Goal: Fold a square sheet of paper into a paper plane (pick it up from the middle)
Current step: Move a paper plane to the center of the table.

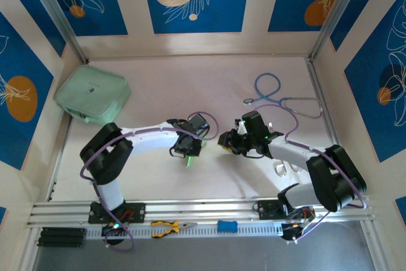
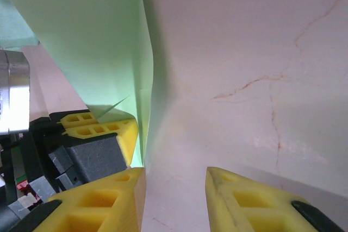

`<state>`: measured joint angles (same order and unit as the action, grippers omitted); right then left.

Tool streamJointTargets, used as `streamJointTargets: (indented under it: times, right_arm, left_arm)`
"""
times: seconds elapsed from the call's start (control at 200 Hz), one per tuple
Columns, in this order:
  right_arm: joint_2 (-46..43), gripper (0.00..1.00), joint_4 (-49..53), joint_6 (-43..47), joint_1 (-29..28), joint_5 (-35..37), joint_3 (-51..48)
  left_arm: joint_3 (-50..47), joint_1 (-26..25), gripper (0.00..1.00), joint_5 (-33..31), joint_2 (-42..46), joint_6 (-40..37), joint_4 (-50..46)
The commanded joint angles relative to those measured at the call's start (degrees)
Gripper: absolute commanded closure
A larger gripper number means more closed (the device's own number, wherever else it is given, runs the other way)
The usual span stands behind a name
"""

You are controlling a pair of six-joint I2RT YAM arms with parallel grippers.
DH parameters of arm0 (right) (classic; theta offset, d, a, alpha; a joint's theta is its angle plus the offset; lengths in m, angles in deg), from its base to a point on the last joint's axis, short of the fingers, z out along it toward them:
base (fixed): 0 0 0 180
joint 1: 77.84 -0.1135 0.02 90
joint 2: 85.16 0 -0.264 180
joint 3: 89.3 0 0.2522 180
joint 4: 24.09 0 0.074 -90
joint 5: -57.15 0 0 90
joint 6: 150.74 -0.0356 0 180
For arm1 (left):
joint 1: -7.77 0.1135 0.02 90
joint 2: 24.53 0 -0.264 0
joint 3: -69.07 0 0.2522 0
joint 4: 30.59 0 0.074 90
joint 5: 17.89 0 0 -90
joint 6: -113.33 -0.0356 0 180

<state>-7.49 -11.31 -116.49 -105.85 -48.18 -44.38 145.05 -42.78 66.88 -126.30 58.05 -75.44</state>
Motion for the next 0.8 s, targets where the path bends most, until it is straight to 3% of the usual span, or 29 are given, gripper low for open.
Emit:
streamJointTargets:
  times: [0.0,0.565,0.795]
  right_arm:
    - [-1.36,0.64,1.75,0.32,-0.11,0.31,-0.83]
    - [-1.28,0.64,1.61,0.19,-0.81,-0.05,-0.82]
    - [-1.74,0.64,1.59,0.62,-0.91,-0.75,-1.14]
  left_arm:
    - [1.24,-0.34,0.84,-0.48,-1.06,1.4,-1.87]
    - [1.81,-0.24,0.8,-0.78,-3.94,4.4,-1.87]
    - [1.77,-0.38,0.71,-1.62,-4.04,8.58,-2.22]
